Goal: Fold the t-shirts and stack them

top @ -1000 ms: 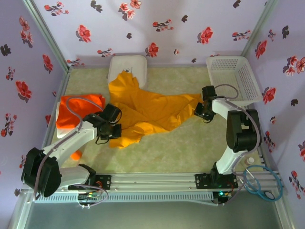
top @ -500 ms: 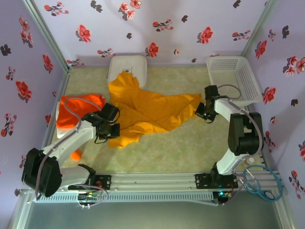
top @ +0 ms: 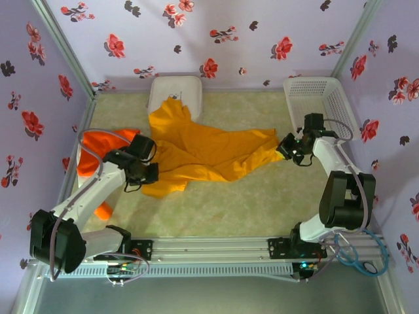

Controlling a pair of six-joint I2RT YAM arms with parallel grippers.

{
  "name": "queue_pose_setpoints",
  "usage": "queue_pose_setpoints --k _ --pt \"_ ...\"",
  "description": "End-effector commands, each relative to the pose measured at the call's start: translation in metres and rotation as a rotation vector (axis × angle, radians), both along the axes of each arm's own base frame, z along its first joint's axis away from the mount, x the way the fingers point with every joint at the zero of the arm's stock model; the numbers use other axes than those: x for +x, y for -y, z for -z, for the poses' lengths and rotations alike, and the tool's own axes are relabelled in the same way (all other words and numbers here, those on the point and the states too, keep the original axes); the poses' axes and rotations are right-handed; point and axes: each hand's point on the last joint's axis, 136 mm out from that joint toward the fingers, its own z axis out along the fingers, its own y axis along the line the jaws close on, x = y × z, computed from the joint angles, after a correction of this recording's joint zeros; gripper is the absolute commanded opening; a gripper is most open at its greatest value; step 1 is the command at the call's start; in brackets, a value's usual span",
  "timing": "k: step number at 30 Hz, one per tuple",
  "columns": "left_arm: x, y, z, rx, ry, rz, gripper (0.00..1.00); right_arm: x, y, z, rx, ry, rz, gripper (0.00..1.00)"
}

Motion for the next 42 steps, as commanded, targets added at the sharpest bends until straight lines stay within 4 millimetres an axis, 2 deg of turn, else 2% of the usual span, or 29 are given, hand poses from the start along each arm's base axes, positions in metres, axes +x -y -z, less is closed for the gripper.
queue_pose_setpoints --k 1,4,7,10,17,22,27,31,33,35,38,42 --pt "-0.003 -0.005 -0.008 0.004 0.001 0.010 0.00 -0.012 -0.004 -0.020 0.071 -0.001 0.011 0.00" --pt "-0.007 -0.011 -0.010 0.008 -0.010 -0.003 0.00 -0.028 0.014 -0.021 0.011 -0.009 0.051 0.00" --pt "-0.007 -0.016 -0.015 0.008 -0.008 -0.009 0.00 -0.036 0.035 -0.030 0.020 0.025 0.139 0.00" --pt "-0.006 -0.017 -0.021 0.005 -0.008 -0.004 0.00 -0.041 0.043 -0.037 0.020 0.036 0.162 0.00" --pt "-0.019 -0.014 -0.010 -0.029 -0.051 -0.001 0.00 -0.080 0.058 -0.016 -0.137 -0.090 0.142 0.00" --pt "-0.030 -0.009 0.002 -0.072 -0.101 -0.013 0.00 -0.100 0.052 -0.005 -0.131 -0.138 0.124 0.01" --pt "-0.029 -0.006 0.014 -0.072 -0.146 -0.039 0.00 -0.102 0.061 0.010 -0.170 -0.159 0.168 0.01" --pt "-0.018 0.006 0.023 -0.109 -0.175 -0.038 0.00 -0.086 0.059 0.019 -0.128 -0.124 0.206 0.03" --pt "-0.011 0.010 0.028 -0.118 -0.179 -0.043 0.00 -0.080 0.058 0.025 -0.116 -0.135 0.196 0.07" --pt "-0.005 0.012 0.034 -0.114 -0.187 -0.043 0.00 -0.076 0.058 0.034 -0.108 -0.151 0.183 0.17" --pt "0.007 0.012 0.040 -0.094 -0.184 -0.047 0.10 -0.069 0.058 0.043 -0.097 -0.149 0.175 0.41" --pt "0.020 0.008 0.046 -0.054 -0.195 -0.045 0.26 -0.061 0.053 0.041 -0.067 -0.105 0.165 0.68"
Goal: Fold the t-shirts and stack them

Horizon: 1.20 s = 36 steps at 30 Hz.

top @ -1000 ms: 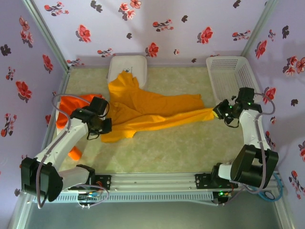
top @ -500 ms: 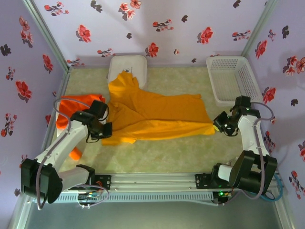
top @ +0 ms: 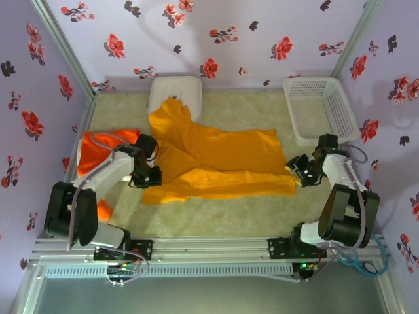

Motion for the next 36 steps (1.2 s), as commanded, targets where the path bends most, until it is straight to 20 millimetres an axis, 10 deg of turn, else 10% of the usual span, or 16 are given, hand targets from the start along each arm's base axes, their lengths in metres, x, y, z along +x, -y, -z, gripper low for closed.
queue_pose_setpoints --k 1,5,16,22,36 --pt "0.020 -0.004 -0.008 0.023 0.040 -0.004 0.27 0.011 -0.005 -0.008 0.011 0.077 -0.023 0.76" --pt "0.007 -0.015 -0.020 0.054 0.046 -0.021 0.50 0.012 -0.010 -0.026 -0.098 0.169 -0.106 0.99" --pt "-0.060 -0.033 -0.029 0.091 0.056 -0.208 0.52 0.018 -0.024 -0.033 -0.111 0.252 -0.137 0.98" --pt "-0.078 -0.041 -0.001 0.161 0.028 -0.283 0.52 0.016 -0.022 -0.035 -0.117 0.249 -0.114 0.92" --pt "-0.056 -0.040 0.020 0.208 0.160 -0.270 0.53 -0.003 -0.011 -0.017 -0.151 0.126 -0.051 0.85"
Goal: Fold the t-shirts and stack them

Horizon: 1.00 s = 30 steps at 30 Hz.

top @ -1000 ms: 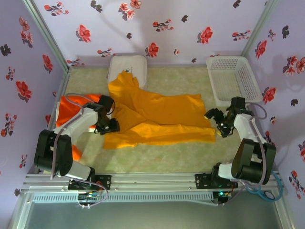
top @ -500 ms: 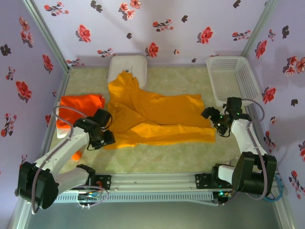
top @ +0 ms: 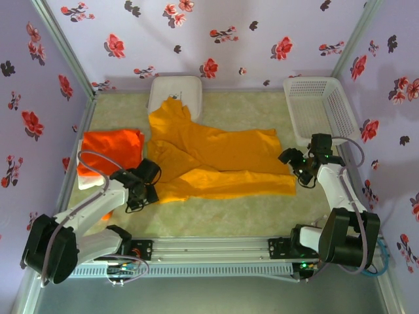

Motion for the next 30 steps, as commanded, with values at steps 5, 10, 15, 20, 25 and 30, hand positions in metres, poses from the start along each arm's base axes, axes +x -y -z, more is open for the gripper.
queue_pose_setpoints --k 5,10,15,20,25,30 --pt "0.004 -0.003 0.015 0.047 -0.011 0.013 0.54 -0.033 0.014 0.015 -0.057 -0.119 0.070 0.82" --pt "0.000 0.001 0.025 0.026 -0.033 0.021 0.55 -0.063 0.024 0.027 -0.103 -0.201 0.111 0.71" --pt "0.003 0.005 0.030 0.009 -0.026 0.023 0.51 -0.073 0.018 0.049 -0.050 -0.239 0.159 0.58" --pt "0.003 0.007 0.032 0.001 -0.030 0.027 0.40 -0.080 0.004 0.067 0.030 -0.274 0.161 0.50" --pt "0.002 0.007 0.034 -0.006 -0.033 0.023 0.29 -0.086 -0.001 0.076 0.036 -0.273 0.164 0.47" --pt "0.001 0.011 0.033 -0.027 -0.033 0.023 0.20 -0.085 -0.001 0.088 0.031 -0.280 0.172 0.39"
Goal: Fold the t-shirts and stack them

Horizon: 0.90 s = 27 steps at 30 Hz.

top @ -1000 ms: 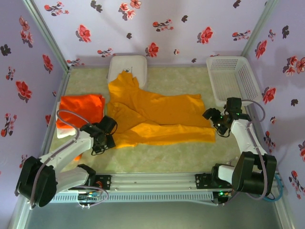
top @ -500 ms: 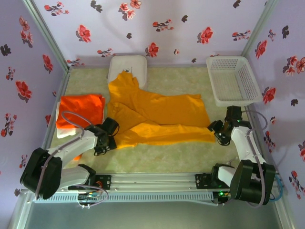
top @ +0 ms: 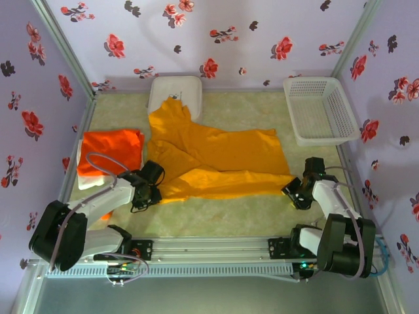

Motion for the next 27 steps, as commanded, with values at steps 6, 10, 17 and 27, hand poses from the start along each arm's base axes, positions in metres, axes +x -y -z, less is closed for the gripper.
queue_pose_setpoints --k 6,10,17,27 --pt "-0.014 -0.003 0.001 -0.018 -0.023 -0.019 0.06 0.007 -0.004 0.010 0.018 0.025 0.006 0.20" --pt "-0.018 -0.004 -0.007 -0.030 -0.019 -0.020 0.00 0.007 -0.001 0.000 -0.003 0.043 0.004 0.10" --pt "-0.018 0.000 -0.010 -0.048 -0.023 -0.005 0.00 0.015 0.004 -0.019 -0.040 0.109 -0.001 0.43" --pt "-0.020 0.007 -0.005 -0.076 -0.041 0.021 0.00 0.025 0.009 0.006 -0.058 0.080 -0.012 0.30"
